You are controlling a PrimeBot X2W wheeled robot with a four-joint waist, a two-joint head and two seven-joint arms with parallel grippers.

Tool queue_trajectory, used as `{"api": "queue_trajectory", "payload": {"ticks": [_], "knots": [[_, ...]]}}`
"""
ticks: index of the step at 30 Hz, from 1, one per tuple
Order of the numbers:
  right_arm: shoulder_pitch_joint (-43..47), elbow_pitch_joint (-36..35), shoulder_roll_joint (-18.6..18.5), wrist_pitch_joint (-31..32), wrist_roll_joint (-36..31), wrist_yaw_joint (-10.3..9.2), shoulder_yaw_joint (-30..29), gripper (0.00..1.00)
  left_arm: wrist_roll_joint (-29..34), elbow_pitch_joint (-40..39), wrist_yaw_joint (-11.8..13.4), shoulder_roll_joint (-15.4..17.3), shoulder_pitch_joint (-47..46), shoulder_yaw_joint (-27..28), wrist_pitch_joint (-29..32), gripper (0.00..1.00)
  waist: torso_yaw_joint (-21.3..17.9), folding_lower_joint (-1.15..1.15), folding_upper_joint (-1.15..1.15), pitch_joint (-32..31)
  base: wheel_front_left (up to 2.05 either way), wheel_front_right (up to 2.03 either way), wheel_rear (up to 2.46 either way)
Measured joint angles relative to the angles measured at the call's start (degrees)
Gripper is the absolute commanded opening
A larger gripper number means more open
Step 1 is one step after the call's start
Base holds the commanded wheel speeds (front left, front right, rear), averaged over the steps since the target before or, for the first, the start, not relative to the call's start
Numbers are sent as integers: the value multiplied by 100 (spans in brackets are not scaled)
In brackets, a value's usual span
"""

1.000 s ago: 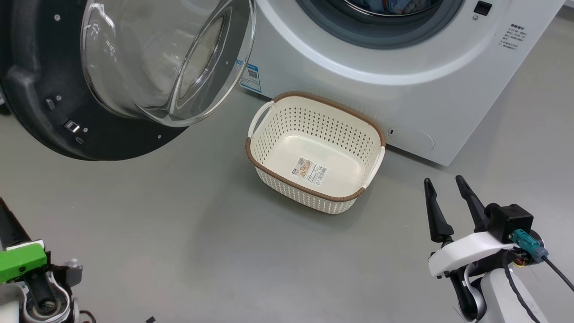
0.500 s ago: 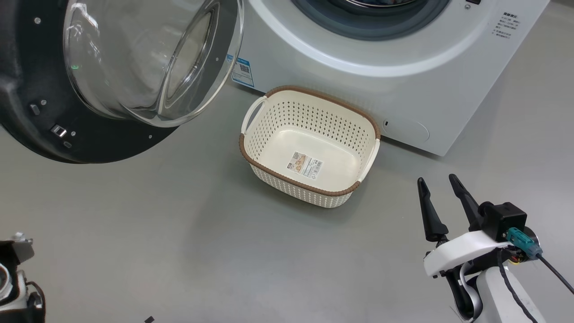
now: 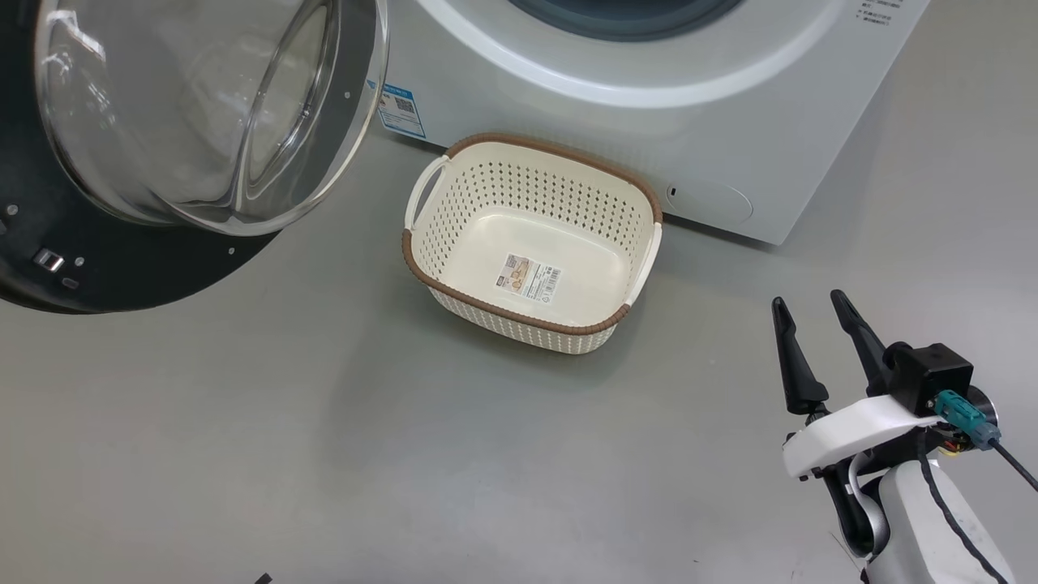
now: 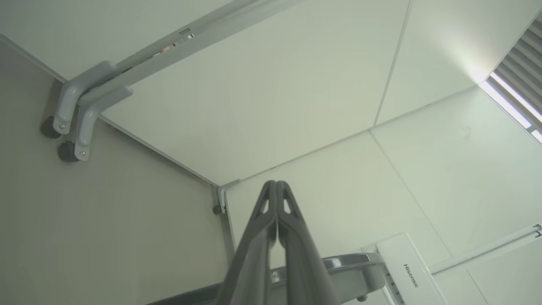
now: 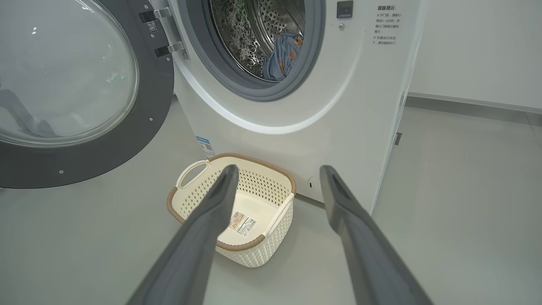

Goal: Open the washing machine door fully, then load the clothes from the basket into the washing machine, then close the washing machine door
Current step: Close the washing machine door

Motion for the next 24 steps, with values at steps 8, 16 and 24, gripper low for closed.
{"api": "queue_trajectory", "payload": {"ticks": [8,16,24], "knots": [[-104,-13,-58,0,-1,0,23,100,-189,453,380,308,-291,29,417,0,-163,0,0,172,0,0,0],[-214,-24,-171,0,-7,0,16,100,-543,821,544,421,-482,10,872,0,-313,0,0,374,0,0,0],[-258,-33,-201,-1,-7,0,-80,100,-793,1068,555,387,-555,3,1127,0,-440,0,0,481,0,0,0]]}}
